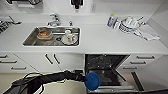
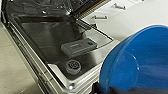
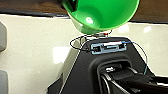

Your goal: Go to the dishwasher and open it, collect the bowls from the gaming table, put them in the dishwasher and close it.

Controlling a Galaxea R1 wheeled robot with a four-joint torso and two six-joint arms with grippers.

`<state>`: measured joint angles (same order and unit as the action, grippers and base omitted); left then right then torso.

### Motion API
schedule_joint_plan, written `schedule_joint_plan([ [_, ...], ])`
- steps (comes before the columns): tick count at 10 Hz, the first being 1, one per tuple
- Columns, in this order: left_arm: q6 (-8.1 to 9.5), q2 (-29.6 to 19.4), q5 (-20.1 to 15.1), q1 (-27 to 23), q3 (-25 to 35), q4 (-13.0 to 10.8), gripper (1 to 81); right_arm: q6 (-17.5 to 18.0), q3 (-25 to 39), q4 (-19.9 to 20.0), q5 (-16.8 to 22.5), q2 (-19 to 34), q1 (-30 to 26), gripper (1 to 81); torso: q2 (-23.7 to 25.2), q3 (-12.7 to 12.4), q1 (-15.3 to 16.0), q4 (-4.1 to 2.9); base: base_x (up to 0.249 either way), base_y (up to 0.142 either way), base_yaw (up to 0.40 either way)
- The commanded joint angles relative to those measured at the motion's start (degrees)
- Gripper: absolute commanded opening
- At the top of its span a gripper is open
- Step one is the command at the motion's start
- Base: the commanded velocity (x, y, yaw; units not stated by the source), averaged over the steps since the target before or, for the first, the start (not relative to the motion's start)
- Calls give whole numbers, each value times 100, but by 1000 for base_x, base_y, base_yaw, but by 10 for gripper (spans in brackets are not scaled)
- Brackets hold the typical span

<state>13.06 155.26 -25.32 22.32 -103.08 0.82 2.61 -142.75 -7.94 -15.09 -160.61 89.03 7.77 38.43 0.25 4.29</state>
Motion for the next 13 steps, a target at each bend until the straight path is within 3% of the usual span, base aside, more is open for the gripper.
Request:
schedule_joint_plan([
  [1, 39, 286, -254, -1146, -273, 33, 10, -6, 3, -67, 393, 132, 164, 10, 0, 0, 0, 0, 0, 0, 0],
  [4, 39, 656, -368, -1577, -511, 24, 10, -6, 12, -50, 393, 132, 129, 10, -5, 4, 2, 0, 0, 0, 0],
  [11, 92, 1596, -403, -1507, -406, 24, 10, -15, 3, -77, 393, 53, 85, 10, -7, 4, 5, -6, 0, 0, 0],
  [12, 118, 1649, -403, -1507, -415, 24, 811, -14, 12, -85, 393, 53, 85, 10, -7, 4, 5, -6, 0, 0, 0],
  [13, 239, 1650, -395, -1507, -424, 24, 811, -15, 12, -85, 393, 53, 94, 10, -7, 4, 5, -6, 0, 0, 0],
])
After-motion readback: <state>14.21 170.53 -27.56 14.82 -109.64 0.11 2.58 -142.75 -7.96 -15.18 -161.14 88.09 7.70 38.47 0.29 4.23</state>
